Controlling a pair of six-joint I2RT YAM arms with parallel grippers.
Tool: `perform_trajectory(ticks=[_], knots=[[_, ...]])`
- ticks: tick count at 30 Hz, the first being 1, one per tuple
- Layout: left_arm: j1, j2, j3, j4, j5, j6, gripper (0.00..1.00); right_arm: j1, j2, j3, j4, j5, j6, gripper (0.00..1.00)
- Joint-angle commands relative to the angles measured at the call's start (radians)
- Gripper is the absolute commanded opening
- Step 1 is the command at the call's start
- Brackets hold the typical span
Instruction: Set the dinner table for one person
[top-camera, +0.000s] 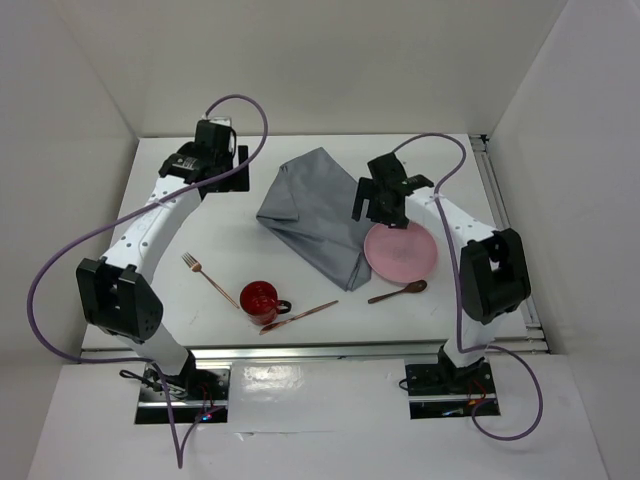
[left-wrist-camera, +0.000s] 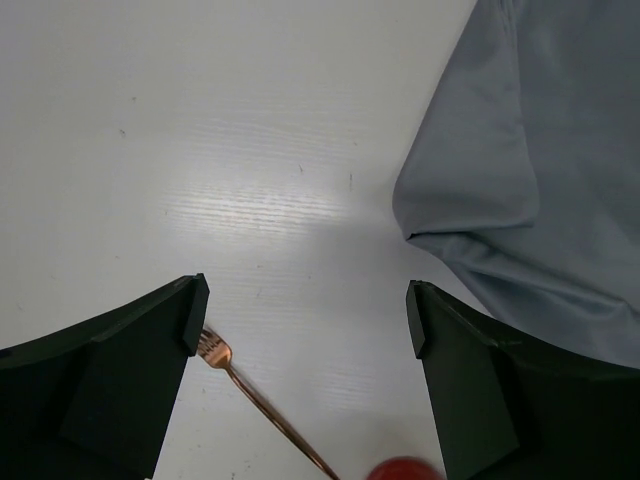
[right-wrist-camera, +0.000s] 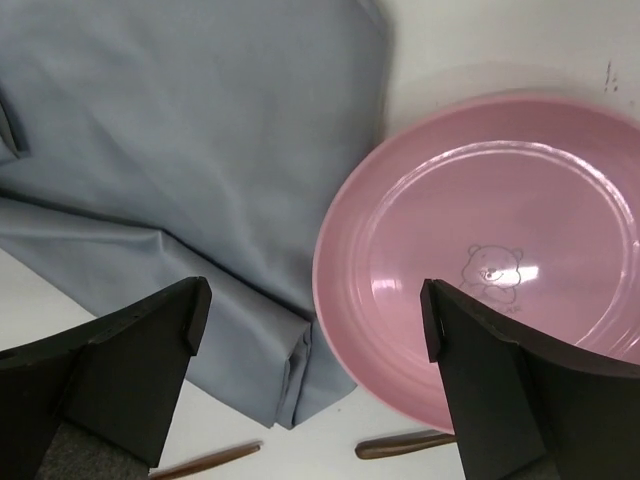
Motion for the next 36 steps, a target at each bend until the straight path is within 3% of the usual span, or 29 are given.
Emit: perform_trajectory(ticks=[1,9,11,12,13,19,23,25,27,36], knots=[[0.000,-0.030,0.014,0.061,0.025,-0.003,1.00,-0.007,-0.096,-0.048,0.082,-0.060,-0.005,1.00],[-0.099,0.113,0.132,-0.068,0.022,0.009,1.00,-0.007,-0.194,-0.129,0.147,-0.138,-0.072,0.97],[-0.140,0.122,0.115,-0.045,0.035,0.021,1.00,-0.007,-0.226,-0.163,0.147,-0.172,-0.081,0.92],[-0.154,0.141,0.105,-0.022,0.045,0.032,1.00,-0.007,-0.235,-0.175,0.147,-0.186,-0.094,0.83],[-0.168,0.159,0.104,-0.022,0.045,0.043,1.00,-0.007,-0.244,-0.188,0.147,-0.195,-0.094,0.81],[-0.262,0.401,0.328,-0.109,0.063,0.086,0.78,-0.007,-0.298,-0.261,0.147,-0.206,-0.117,0.57],[-0.280,0.578,0.466,-0.178,0.048,0.077,0.80,-0.007,-0.298,-0.271,0.147,-0.242,-0.117,0.57],[-0.280,0.651,0.528,-0.200,0.030,0.076,0.80,-0.007,-0.298,-0.257,0.121,-0.242,-0.117,0.66],[-0.280,0.703,0.571,-0.221,0.000,0.076,0.80,-0.007,-0.288,-0.229,0.101,-0.265,-0.117,0.66],[-0.270,0.811,0.597,-0.243,-0.046,0.098,0.82,0.002,-0.212,-0.180,0.070,-0.333,-0.126,0.66]])
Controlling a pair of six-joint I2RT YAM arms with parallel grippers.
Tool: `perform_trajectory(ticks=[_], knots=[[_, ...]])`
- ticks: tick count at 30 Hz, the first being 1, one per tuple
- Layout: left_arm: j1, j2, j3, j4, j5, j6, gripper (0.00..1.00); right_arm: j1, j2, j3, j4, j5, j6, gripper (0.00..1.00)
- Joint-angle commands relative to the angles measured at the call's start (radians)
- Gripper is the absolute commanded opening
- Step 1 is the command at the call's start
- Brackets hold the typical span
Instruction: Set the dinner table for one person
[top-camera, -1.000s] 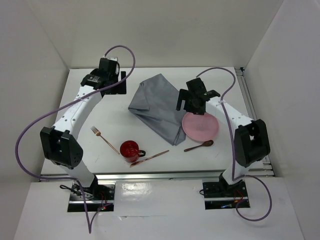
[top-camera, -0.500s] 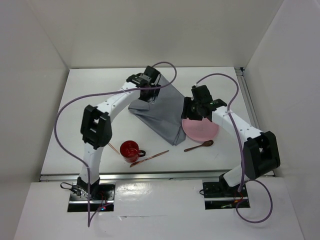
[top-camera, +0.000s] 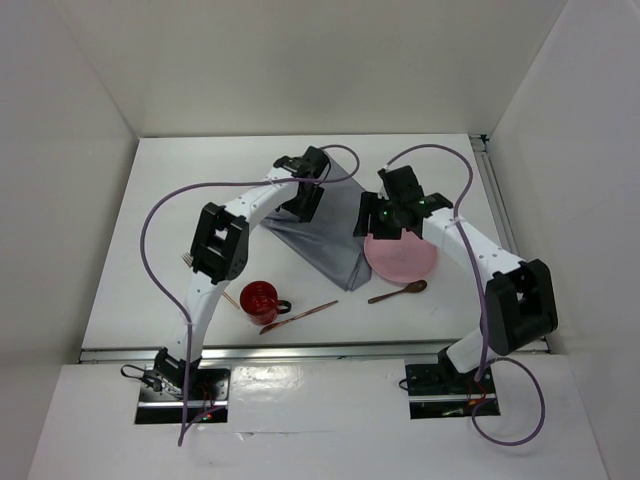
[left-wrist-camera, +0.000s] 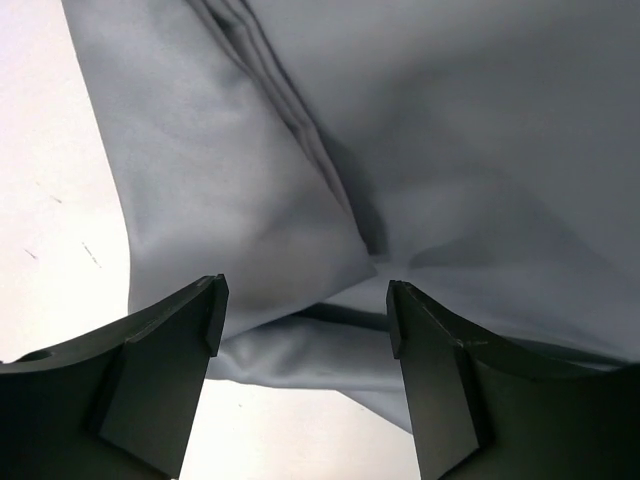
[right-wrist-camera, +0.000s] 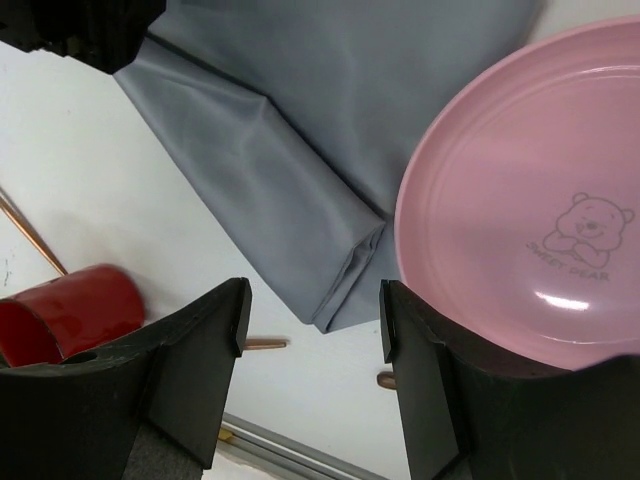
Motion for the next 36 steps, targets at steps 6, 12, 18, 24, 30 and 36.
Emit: perform_trajectory(ticks=[6,12,18,24,30,36], knots=[[0.007,0.054,-0.019,-0.024,-0.077,-0.015,0.73,0.028,0.105,0.040,0.018,-0.045,-0.017,0.66],[0.039,0.014,-0.030,-0.001,-0.065,-0.037,0.46,0.057,0.162,0.040,0.029,-0.036,-0.017,0.66],[0.062,-0.017,0.013,-0.019,-0.056,-0.046,0.13,0.057,0.182,0.040,0.040,-0.036,0.003,0.69],[0.105,-0.089,0.032,-0.058,0.005,-0.075,0.00,0.057,0.194,0.050,0.028,-0.016,0.012,0.78],[0.238,-0.190,0.032,-0.058,0.196,-0.119,0.00,0.075,0.251,0.113,0.003,0.010,-0.013,0.78],[0.350,-0.232,-0.042,0.002,0.426,-0.159,0.00,0.075,0.295,0.155,0.003,0.001,-0.032,0.74]])
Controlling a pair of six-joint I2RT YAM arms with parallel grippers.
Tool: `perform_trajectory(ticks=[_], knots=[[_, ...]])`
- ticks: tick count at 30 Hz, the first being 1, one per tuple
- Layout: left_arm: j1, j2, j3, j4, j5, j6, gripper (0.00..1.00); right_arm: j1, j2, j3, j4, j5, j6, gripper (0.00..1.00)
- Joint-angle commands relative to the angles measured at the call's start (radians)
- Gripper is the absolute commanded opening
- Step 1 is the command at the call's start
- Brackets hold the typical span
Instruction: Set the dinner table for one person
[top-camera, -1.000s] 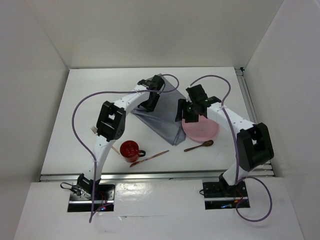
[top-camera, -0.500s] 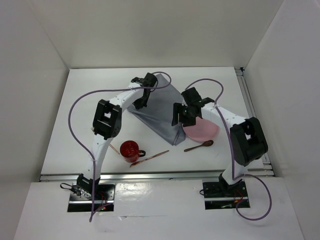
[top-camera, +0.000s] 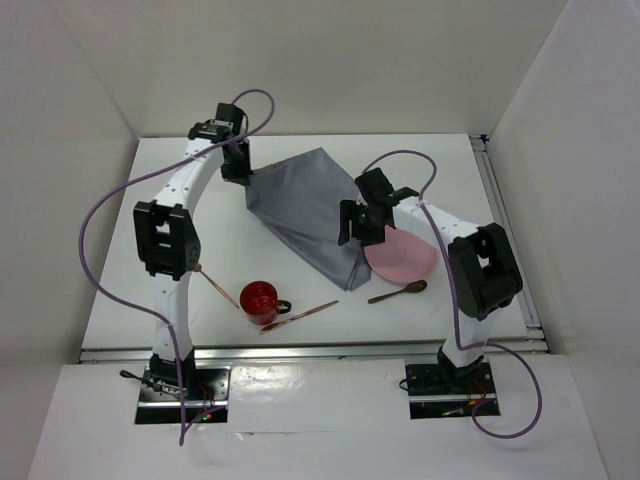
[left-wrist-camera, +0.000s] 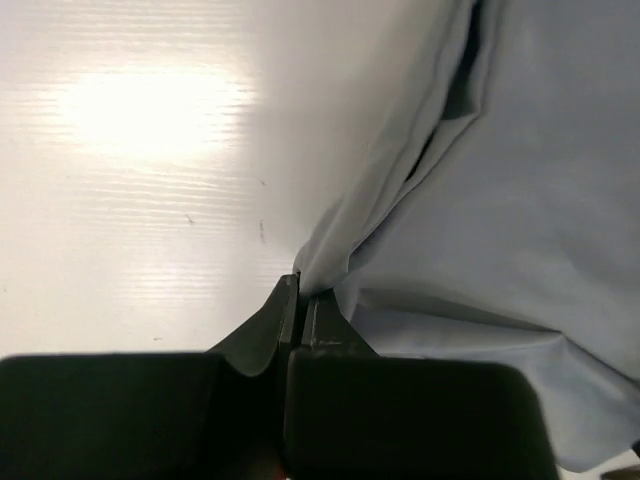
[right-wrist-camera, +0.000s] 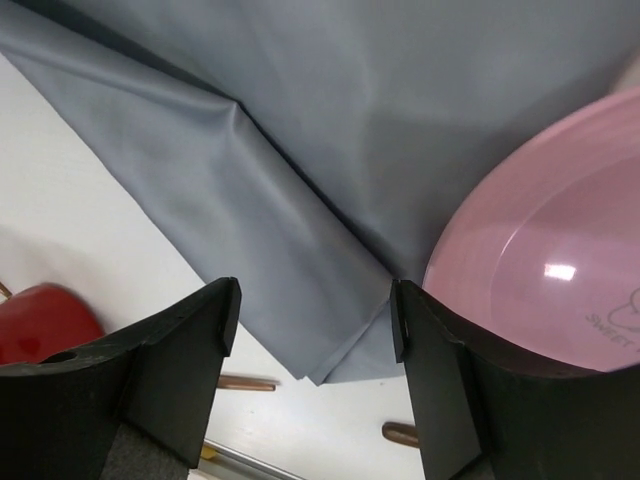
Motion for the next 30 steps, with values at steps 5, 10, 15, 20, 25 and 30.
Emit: perform_trajectory(ticks=[5,10,15,20,25,30], knots=[[0.040,-0.042,-0.025,0.023,0.164,-0.035,0.00,0.009,0.070,0.077,-0.001,-0.035,-0.039,0.72],[0.058,-0.042,-0.025,0.023,0.184,-0.035,0.00,0.019,0.123,0.097,-0.001,-0.035,-0.048,0.72],[0.080,-0.042,-0.025,0.023,0.184,-0.035,0.00,0.019,0.132,0.077,-0.010,-0.026,-0.057,0.72],[0.113,-0.051,-0.035,0.023,0.204,-0.035,0.00,0.039,0.110,0.042,-0.010,-0.006,-0.057,0.58],[0.113,-0.061,-0.044,0.023,0.204,-0.035,0.00,0.049,0.090,0.054,-0.010,0.013,-0.048,0.25],[0.132,-0.079,-0.044,0.004,0.204,-0.035,0.00,0.058,0.057,0.122,-0.084,0.040,-0.048,0.00]])
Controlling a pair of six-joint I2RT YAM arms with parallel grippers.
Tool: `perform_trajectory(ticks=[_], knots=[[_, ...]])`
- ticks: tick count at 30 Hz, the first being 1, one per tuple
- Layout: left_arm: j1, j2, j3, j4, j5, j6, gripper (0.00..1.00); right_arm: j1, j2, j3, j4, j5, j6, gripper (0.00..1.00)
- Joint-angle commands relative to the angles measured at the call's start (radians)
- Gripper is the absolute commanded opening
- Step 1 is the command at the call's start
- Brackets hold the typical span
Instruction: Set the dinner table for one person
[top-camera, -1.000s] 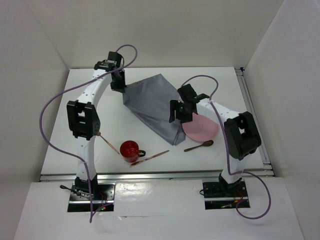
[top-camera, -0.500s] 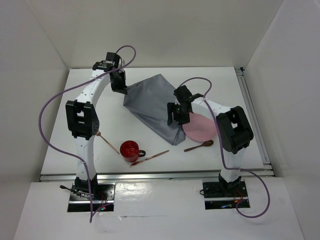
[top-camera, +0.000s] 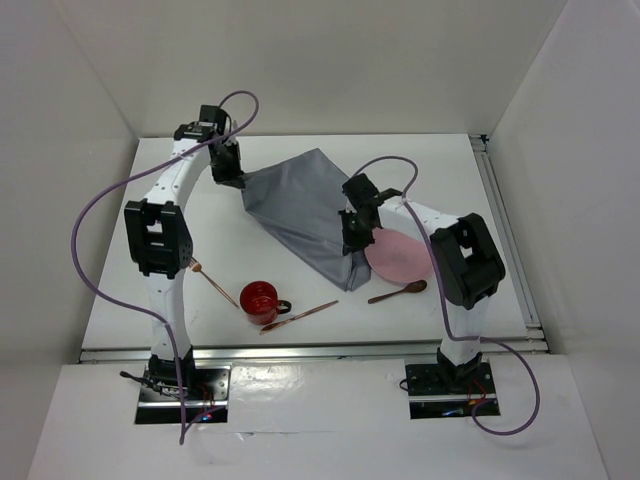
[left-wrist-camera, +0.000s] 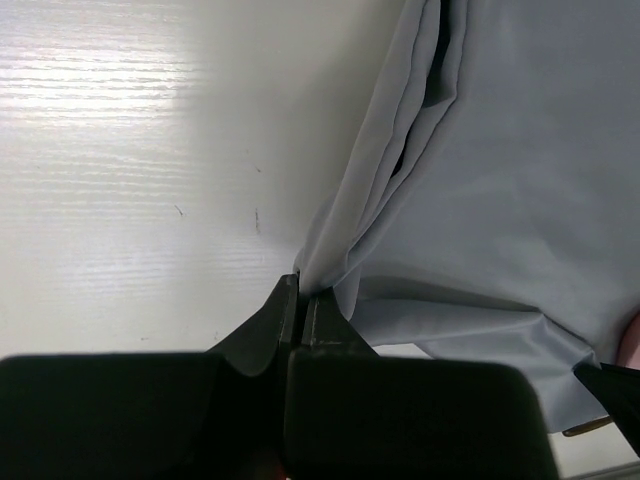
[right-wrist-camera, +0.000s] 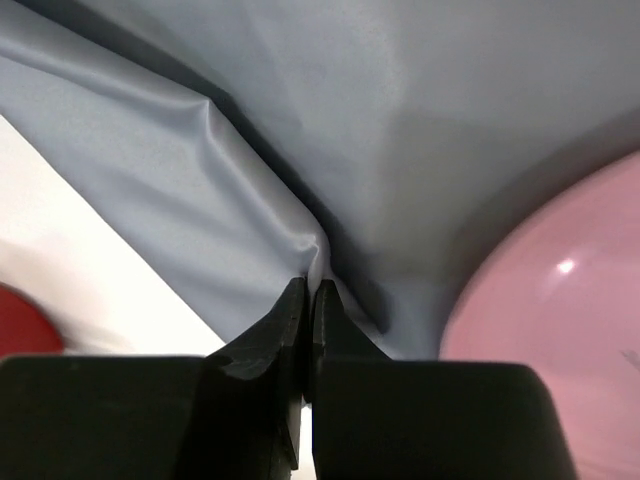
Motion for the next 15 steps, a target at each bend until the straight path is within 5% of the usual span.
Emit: perform_trajectory(ticks=[1,15], knots=[[0.011,-0.072,0.007,-0.019,0.019,-0.030,0.00,0.014,-0.079,0.081,-0.068,0.063,-0.001,0.00],[0.248,-0.354,0.028,0.039,0.272,-0.169,0.00,0.014,-0.419,0.257,-0.163,0.247,-0.011,0.00]])
